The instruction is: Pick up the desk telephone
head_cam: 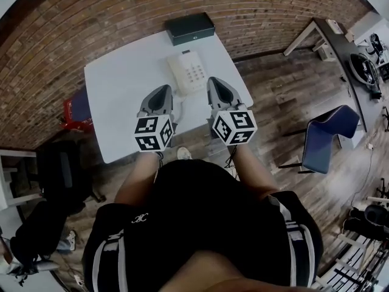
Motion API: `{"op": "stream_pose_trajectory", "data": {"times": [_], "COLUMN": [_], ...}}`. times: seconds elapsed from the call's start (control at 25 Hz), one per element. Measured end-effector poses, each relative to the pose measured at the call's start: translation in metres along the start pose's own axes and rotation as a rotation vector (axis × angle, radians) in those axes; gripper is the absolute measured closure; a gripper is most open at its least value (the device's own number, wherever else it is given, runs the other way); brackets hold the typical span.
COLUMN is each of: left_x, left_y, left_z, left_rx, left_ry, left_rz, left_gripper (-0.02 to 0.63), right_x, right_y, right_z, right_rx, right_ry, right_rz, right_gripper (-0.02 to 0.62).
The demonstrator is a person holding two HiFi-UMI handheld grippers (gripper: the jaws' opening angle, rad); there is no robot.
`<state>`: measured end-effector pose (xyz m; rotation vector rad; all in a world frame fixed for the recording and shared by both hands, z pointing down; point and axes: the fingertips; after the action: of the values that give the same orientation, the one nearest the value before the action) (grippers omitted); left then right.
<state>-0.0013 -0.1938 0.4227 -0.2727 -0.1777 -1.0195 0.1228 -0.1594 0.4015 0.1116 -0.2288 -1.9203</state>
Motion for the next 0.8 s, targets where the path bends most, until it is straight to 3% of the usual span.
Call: {"op": "stream_pose_trajectory", "data": {"times": [0.2, 0.36, 0.8], "left_x": [0.044, 0.071, 0.084], "left_y": [-0.014, -0.024, -0.04], "left_z": [-0.003, 0.001, 0.031], "left_rx": [-0.025, -0.058, -0.157], "left_ry": [-0.027, -0.055, -0.153], "left_rz": [0.018, 0.018, -0.017], "left_gripper": [0.606, 0.607, 0.607], "right_x": [0.038, 0.054, 0.078], "right_y": [0.025, 0.039, 0.055], "right_z": [0.001, 0.012, 0.032], "right_rx": [-0.004, 0.065, 0.028], "right_ry": [-0.027, -0.066, -0.172], "right_rz": [0.016, 0.001, -0.01], "right_gripper": [0.597, 0.597, 0.597]}}
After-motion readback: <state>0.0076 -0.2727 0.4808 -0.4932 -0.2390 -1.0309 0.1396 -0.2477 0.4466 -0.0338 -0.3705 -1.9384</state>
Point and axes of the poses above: the fingertips, and each gripper's own axes: x forward along the fingers, y to its right, z out of its underside, and after that the axes turned 14 degrees about -z, right-handed
